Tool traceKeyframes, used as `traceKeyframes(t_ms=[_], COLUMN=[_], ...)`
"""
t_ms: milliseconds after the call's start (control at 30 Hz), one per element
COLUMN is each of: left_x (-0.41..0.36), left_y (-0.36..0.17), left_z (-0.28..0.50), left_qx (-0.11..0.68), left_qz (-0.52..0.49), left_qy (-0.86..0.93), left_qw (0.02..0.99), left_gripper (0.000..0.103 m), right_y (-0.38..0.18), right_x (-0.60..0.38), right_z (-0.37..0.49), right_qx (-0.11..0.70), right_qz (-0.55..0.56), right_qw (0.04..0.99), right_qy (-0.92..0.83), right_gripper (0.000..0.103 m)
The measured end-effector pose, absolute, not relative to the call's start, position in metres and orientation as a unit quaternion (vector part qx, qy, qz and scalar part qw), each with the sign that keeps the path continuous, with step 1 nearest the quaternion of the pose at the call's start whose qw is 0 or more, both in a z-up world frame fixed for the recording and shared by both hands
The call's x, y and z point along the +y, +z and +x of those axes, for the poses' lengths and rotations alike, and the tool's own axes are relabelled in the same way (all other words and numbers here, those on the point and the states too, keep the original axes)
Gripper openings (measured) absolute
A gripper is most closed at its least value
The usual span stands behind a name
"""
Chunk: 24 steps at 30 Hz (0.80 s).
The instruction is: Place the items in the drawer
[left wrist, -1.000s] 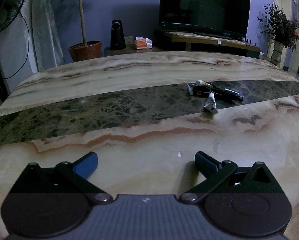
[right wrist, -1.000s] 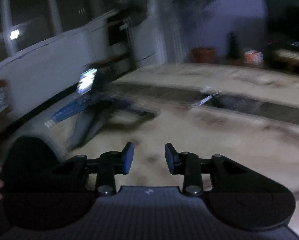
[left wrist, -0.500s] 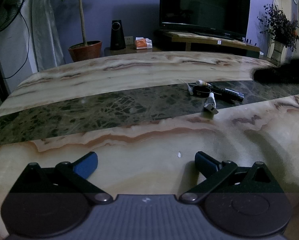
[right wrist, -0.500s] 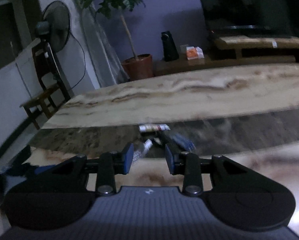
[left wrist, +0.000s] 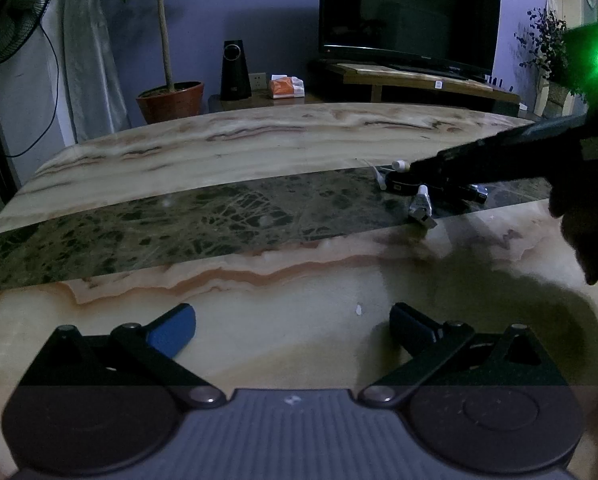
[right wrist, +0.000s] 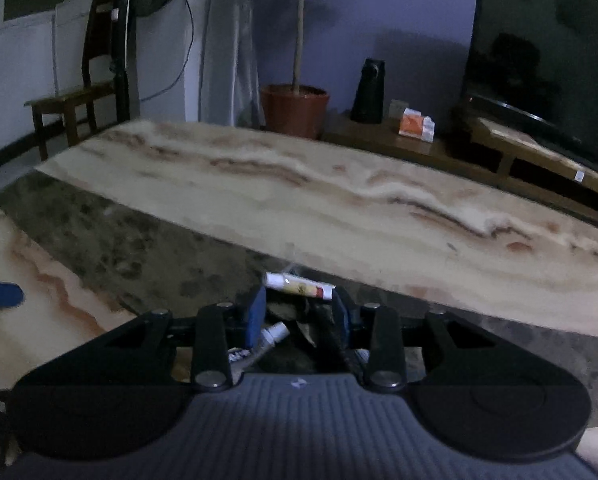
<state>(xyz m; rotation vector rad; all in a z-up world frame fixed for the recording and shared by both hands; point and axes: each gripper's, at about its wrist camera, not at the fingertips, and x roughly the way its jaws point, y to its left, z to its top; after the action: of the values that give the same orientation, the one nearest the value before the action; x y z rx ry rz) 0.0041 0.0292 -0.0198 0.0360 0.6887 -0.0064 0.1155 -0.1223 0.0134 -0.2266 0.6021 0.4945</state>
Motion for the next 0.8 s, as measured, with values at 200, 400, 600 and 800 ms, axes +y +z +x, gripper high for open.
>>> traceKeyframes(t_ms=[200,400,600,800], left_x=[0.029,0.029,0.029,0.029], left_y=[-0.020,-0.020,-0.020,-0.020], left_z=[0.004,0.004,0.004,0.004], left_qx=[0.338,0.338,0.338,0.338], left_qz=[0.018,0.018,0.018,0.018], left_qy=[-0.003,-0.003,-0.003,-0.003], left_qw=[0.941,0.941,0.941,0.941], left_gripper=[0.103,0.103,0.103,0.103], right_y=[0.002,-0.003,-0.005,-0.007], right_x=[-0.115,-0.102,-0.102,-0.108], right_z=[0.120,0.125,0.138,0.141], right_qx=[0.282,0.263,0.268,0.271], right_qz=[-0.141,-0.187,-0.172,-0.145], right_qw=[0.913,0.906,0.907,0.913], right_qy=[0.258,0.273,0.274,0.268], right_gripper=[0.043,0.045,0.045,0.048])
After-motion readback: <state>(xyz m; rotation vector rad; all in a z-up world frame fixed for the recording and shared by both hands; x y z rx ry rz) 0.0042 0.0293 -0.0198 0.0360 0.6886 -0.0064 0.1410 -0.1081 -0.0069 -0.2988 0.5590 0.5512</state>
